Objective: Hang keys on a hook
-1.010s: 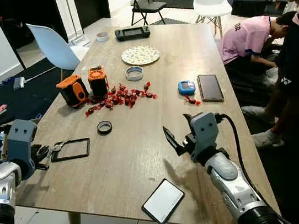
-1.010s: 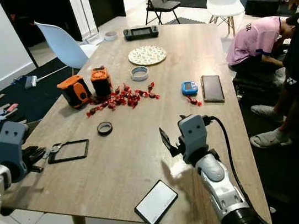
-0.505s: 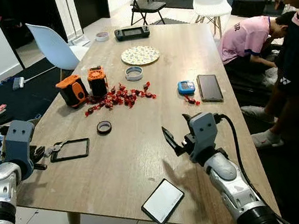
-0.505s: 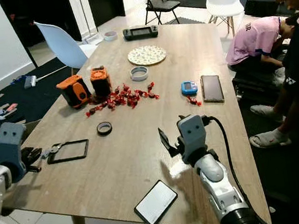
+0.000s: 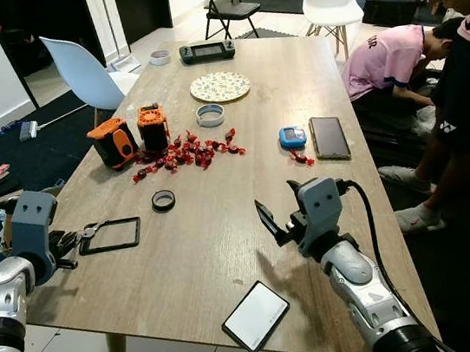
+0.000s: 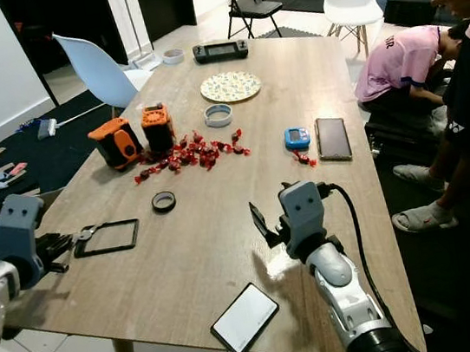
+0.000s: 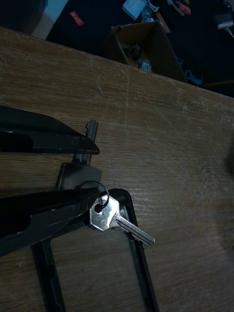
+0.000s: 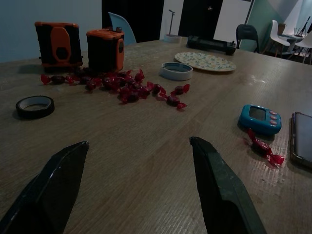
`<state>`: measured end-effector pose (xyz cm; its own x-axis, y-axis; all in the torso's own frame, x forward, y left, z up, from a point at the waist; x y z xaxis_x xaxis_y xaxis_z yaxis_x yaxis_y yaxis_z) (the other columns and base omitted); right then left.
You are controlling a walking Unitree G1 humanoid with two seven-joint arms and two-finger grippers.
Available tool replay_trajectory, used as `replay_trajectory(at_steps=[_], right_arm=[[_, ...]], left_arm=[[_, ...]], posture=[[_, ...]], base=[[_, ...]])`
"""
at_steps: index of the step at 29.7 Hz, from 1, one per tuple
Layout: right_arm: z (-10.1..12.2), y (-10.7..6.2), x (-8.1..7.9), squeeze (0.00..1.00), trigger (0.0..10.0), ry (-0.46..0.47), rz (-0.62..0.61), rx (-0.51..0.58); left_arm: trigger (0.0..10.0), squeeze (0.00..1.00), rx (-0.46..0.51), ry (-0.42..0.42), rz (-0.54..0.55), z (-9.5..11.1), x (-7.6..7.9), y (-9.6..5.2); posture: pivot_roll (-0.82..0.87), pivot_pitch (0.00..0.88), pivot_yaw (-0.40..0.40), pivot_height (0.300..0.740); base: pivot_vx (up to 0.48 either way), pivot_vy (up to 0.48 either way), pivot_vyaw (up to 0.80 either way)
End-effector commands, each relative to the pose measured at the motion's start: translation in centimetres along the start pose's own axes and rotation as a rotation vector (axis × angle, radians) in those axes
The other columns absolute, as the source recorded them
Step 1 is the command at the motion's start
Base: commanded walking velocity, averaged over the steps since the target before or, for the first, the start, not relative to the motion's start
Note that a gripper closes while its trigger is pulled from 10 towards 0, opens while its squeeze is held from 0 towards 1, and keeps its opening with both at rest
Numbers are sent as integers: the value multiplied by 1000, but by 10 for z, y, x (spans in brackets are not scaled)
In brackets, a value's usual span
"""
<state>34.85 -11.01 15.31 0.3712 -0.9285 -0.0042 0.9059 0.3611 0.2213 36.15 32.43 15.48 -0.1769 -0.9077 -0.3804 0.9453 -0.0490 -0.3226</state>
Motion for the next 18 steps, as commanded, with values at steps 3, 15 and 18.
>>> replay_trajectory(at_steps=[3, 15, 18], right_arm=[[-3, -2, -2, 0, 10000, 1, 7, -16], [-3, -4, 0, 0, 10000, -1, -1, -18], [-4, -3, -1, 0, 10000, 0, 1, -18]], left_arm=[[10000, 0, -21, -14, -5, -7, 11, 5], [10000, 0, -40, -13, -20, -11, 19, 9], [10000, 0, -43, -13, -19, -12, 20, 9]], posture=[[125, 164, -25, 740], [121, 165, -20, 740], [124, 163, -22, 740]], base=[[0, 0, 0], [0, 0, 0], [0, 0, 0]])
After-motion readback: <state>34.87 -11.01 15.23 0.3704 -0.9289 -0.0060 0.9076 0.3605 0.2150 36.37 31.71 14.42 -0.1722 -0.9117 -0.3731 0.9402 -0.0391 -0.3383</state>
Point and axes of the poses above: a point about 5 cm out from each wrist's last joint towards the gripper, its own y axis pointing out of the wrist towards the gripper, its own z axis along the axis of the wrist's last joint, x = y × z, the point moved 2 cm from there along y, pointing out of the wrist towards the gripper, and after that the axes turned 11 degrees about y, right-handed, at the moved point
